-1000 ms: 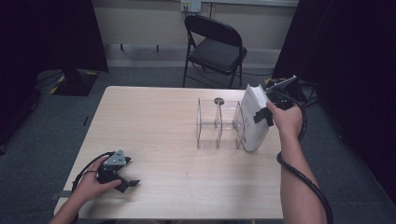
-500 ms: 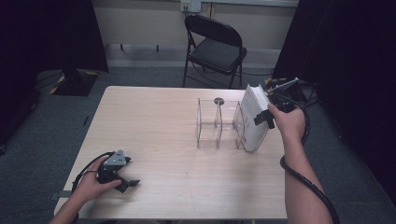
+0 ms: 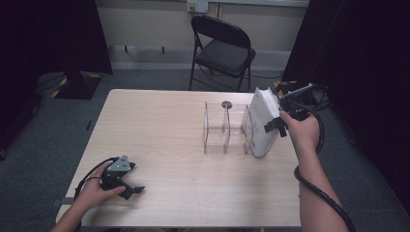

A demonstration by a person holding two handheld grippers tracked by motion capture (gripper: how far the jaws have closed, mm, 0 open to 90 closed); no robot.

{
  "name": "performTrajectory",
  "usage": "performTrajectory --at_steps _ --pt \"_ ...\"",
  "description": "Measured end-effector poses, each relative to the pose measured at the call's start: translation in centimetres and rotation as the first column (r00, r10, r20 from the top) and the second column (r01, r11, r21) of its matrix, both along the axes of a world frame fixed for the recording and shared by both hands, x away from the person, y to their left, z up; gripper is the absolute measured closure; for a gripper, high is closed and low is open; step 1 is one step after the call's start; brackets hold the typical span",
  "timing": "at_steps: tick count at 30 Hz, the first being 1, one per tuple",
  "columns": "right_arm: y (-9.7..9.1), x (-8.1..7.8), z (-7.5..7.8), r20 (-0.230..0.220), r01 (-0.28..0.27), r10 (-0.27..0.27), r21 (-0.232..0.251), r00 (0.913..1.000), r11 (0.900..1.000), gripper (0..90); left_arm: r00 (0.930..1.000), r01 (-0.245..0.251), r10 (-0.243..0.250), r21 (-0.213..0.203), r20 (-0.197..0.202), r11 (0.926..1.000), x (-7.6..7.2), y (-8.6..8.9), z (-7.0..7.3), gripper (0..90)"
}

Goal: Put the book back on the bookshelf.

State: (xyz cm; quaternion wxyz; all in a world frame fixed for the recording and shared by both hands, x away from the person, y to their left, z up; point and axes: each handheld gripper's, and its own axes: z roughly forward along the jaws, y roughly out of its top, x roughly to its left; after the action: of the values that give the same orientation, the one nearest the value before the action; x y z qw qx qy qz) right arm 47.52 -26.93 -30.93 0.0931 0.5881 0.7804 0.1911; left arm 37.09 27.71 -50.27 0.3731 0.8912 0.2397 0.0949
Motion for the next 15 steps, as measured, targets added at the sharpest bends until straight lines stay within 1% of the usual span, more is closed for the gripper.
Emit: performTrajectory --at_steps 3,5,6,7,8,9,10,11,12,13,15 --pt "0.0 -0.2 -0.1 -0.003 -0.003 0.003 -0.001 1.0 1.0 16.2 1.0 0.0 0.0 0.0 0.0 1.0 0.0 0.0 0.0 0.0" --pt "0.1 -0.3 -0.1 0.005 -0.014 0.014 0.003 0.9999 0.9999 16.1 1.0 0.001 -0.001 -0.003 0.0 1.0 0.0 0.0 0.0 0.0" --pt "0.2 -0.4 -0.1 0.002 -0.014 0.014 0.002 0.9999 0.9999 15.9 1.0 -0.001 0.001 0.002 0.0 1.0 0.0 0.0 0.0 0.0" --pt "0.3 -0.5 -0.2 0.008 -0.012 0.012 -0.002 0.9999 0.9999 16.3 1.0 0.0 0.0 0.0 0.001 1.0 0.0 0.0 0.0 0.0" --pt "0.4 -0.6 -0.3 0.004 -0.01 0.01 -0.001 0.9999 0.9999 16.2 1.0 -0.001 0.001 0.004 0.0 1.0 0.0 0.0 0.0 0.0" --pt "0.4 -0.7 -0.3 0.0 -0.017 0.017 -0.001 0.9999 0.9998 16.0 1.0 0.001 -0.001 -0.004 0.0 1.0 0.0 0.0 0.0 0.0" --pt "0.5 -0.8 -0.4 0.005 -0.019 0.019 0.001 0.9998 0.9998 16.1 1.0 -0.001 0.001 0.002 0.0 1.0 0.0 0.0 0.0 0.0" --pt "0.5 -1.0 -0.4 0.003 -0.023 0.023 0.001 0.9997 0.9997 16.1 1.0 0.001 -0.001 -0.005 0.001 1.0 0.0 0.0 0.0 0.0" --pt "0.6 -1.0 -0.5 0.001 -0.03 0.03 0.002 0.9996 0.9996 16.1 1.0 0.001 -0.001 0.0 0.001 1.0 0.0 0.0 0.0 0.0" --pt "0.6 -1.1 -0.5 0.001 -0.031 0.031 0.004 0.9995 0.9995 16.2 1.0 0.001 -0.001 -0.004 0.0 1.0 0.0 0.0 0.0 0.0" --pt "0.6 -1.4 -0.6 0.001 -0.03 0.03 0.006 0.9996 0.9995 16.2 1.0 -0.002 0.002 0.005 0.0 1.0 0.0 0.0 0.0 0.0"
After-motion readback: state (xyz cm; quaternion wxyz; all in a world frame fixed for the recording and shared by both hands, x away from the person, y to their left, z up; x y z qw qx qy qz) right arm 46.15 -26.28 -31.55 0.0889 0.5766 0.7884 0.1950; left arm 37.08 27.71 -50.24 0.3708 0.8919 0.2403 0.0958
